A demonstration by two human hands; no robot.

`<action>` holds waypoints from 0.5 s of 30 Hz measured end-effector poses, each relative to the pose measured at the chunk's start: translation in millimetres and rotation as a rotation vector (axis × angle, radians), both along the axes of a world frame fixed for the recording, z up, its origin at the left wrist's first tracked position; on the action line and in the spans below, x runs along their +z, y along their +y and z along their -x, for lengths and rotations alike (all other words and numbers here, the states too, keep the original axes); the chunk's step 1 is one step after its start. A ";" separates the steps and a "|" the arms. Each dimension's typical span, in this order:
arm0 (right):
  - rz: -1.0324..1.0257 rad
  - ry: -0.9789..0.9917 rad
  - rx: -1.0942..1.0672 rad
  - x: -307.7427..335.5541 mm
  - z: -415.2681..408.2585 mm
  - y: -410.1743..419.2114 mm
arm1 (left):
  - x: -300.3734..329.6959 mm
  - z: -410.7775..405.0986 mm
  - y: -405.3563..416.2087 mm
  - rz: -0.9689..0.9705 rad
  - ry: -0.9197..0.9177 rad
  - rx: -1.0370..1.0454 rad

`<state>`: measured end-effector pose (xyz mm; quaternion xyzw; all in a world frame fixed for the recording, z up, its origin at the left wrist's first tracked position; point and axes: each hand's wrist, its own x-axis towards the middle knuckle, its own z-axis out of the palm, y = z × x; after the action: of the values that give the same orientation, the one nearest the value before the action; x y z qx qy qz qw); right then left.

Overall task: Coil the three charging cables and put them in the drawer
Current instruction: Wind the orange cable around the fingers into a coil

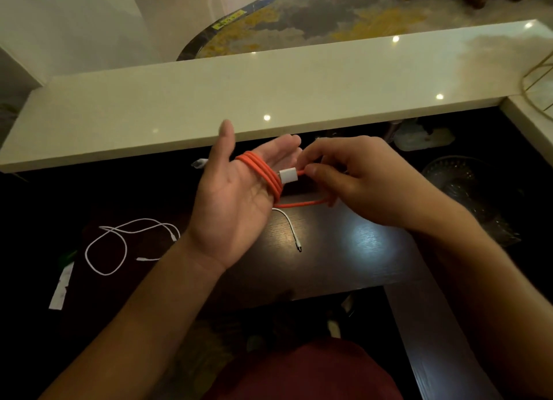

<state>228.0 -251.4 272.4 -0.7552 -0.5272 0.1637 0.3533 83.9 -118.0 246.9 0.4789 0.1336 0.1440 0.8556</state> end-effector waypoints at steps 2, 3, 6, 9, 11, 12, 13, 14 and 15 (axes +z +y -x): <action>0.026 0.026 0.048 2.3 -4.7 2.2 | 3.4 -0.3 -3.4 -0.008 -0.009 -0.094; 0.037 0.059 0.076 2.8 -6.6 3.1 | 4.4 0.2 -5.2 -0.017 -0.017 -0.152; 0.050 0.063 0.099 0.5 -6.1 5.4 | 3.1 2.4 -6.8 -0.048 -0.011 -0.215; 0.048 0.047 0.094 -1.2 -1.5 8.0 | 2.1 2.8 -8.4 -0.017 -0.041 -0.229; 0.051 0.026 0.109 -2.4 1.5 9.7 | 0.2 1.5 -9.1 0.028 -0.074 -0.240; 0.044 -0.010 0.112 -3.7 3.9 10.7 | -1.4 1.0 -9.1 0.051 -0.085 -0.230; 0.030 -0.048 0.111 -5.4 6.9 11.8 | -3.2 0.0 -9.2 0.072 -0.087 -0.206; 0.014 -0.065 0.102 -7.1 9.7 13.0 | -5.0 -1.5 -9.1 0.091 -0.083 -0.171; -0.007 -0.048 0.088 -8.6 12.1 13.7 | -5.8 -3.0 -9.1 0.109 -0.086 -0.137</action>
<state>215.9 -237.8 263.8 -0.7338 -0.5687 0.1590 0.3359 86.9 -127.0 241.1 0.4331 0.0713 0.0979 0.8932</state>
